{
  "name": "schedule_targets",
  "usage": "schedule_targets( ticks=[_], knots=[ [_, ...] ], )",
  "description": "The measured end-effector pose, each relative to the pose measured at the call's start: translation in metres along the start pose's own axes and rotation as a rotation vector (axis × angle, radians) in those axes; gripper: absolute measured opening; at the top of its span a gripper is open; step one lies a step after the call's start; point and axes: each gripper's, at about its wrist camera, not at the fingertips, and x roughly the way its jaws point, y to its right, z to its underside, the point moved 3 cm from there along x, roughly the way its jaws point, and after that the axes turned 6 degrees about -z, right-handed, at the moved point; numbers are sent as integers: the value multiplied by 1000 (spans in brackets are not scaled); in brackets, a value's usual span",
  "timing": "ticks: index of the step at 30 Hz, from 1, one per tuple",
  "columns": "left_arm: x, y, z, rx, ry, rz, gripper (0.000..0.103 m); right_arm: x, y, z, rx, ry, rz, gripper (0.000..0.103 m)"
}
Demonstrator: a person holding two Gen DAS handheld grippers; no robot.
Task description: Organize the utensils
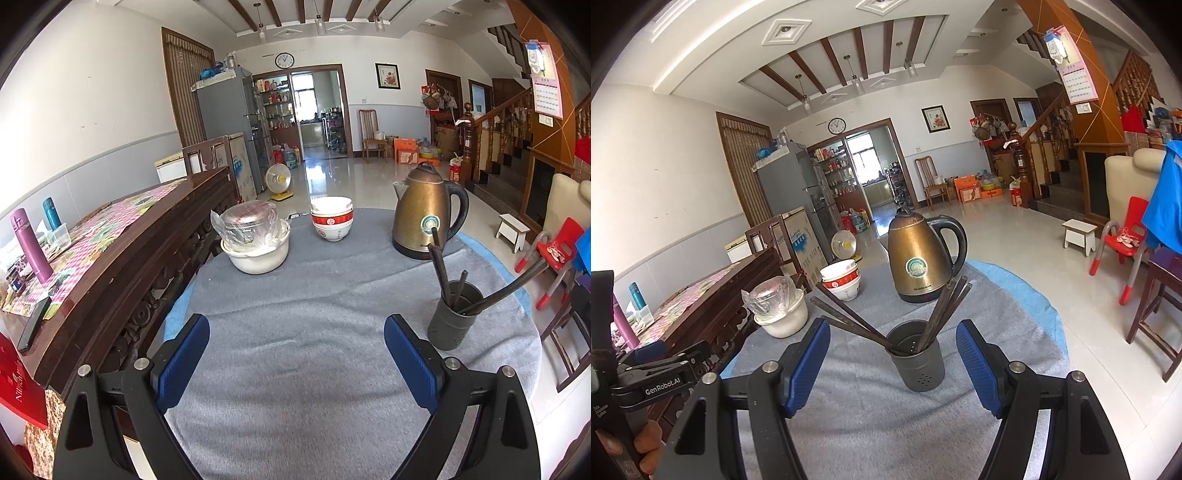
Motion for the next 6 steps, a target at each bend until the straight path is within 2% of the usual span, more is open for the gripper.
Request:
schedule_targets(
  ticks=[6],
  knots=[
    [18, 2, 2, 3, -20, 1, 96, 12, 7, 4, 17, -11, 23, 75]
  ],
)
